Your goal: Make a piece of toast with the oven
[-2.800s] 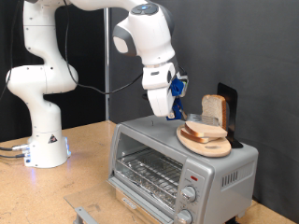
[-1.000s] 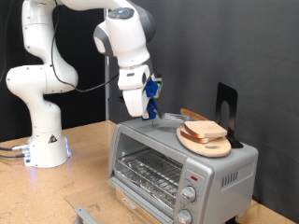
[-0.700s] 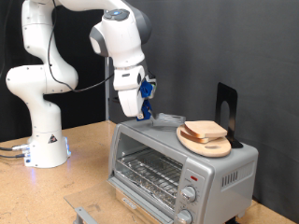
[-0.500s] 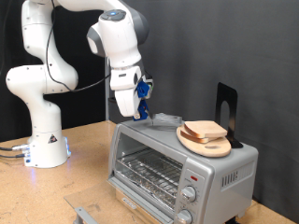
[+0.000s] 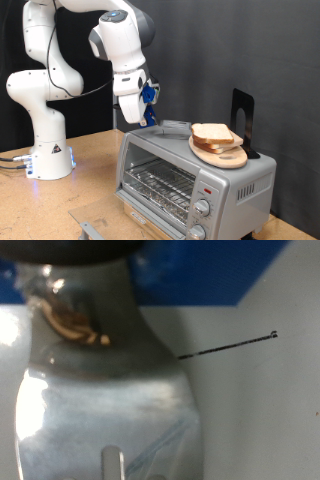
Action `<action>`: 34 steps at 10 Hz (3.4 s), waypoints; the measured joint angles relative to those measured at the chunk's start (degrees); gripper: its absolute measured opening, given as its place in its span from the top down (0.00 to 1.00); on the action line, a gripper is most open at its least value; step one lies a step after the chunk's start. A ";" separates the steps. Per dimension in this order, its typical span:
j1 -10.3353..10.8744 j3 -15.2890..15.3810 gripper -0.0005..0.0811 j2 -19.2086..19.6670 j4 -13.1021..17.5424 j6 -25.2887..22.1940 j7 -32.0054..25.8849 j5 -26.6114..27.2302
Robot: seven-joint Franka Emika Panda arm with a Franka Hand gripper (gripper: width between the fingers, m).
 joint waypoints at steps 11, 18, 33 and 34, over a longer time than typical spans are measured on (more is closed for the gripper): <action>-5.48 -3.30 0.51 -0.21 2.44 -1.48 4.28 -2.50; -5.45 -2.46 0.51 6.01 7.29 -1.89 5.40 -4.20; -5.38 0.69 0.51 7.16 10.63 -5.15 5.22 -4.33; -5.38 0.69 0.51 7.15 10.92 -5.00 5.22 -3.90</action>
